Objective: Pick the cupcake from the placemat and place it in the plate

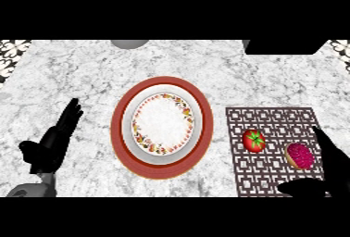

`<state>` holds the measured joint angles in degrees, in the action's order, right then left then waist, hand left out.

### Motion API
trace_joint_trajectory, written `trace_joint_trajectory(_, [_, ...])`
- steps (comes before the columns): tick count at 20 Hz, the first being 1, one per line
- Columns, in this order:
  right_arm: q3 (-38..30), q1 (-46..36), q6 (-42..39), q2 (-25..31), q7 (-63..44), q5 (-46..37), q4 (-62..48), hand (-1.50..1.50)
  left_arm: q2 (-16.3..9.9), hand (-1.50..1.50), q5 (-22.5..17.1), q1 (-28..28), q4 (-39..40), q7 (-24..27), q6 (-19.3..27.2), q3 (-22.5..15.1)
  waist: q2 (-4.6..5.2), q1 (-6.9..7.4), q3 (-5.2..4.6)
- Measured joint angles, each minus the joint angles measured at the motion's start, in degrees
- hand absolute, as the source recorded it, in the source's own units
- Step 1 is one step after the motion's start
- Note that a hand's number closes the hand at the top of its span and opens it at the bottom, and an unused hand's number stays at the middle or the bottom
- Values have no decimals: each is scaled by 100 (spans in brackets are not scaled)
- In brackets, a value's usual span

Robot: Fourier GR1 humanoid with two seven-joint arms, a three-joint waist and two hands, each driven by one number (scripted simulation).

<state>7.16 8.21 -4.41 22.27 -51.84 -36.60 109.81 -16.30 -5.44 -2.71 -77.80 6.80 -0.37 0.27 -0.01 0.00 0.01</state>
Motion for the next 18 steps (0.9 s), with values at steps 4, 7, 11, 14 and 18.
trace_joint_trajectory(4, [-115, -130, -78, -132, 144, -215, -421, -150, 35, 0, 54, -80, 211, 115, -131, 135, 1, -3, -1])
trace_joint_trajectory(7, [-183, -252, -29, -279, 273, -414, -804, -150, 67, 0, 116, -99, 216, 114, -171, 209, 1, 0, -1])
trace_joint_trajectory(11, [-327, -353, 134, -399, 786, -439, -1427, 150, 156, 0, 180, -59, 109, 47, -191, 209, -1, 1, -5])
trace_joint_trajectory(14, [-366, -384, -129, -332, 1086, -281, -1482, 150, 299, 0, 295, -73, 176, 122, -121, 158, -4, -3, -7])
trace_joint_trajectory(18, [-524, -498, -86, -371, 1586, -292, -1795, 150, 335, 0, 349, -48, 98, 44, -146, 217, -23, -3, -34])
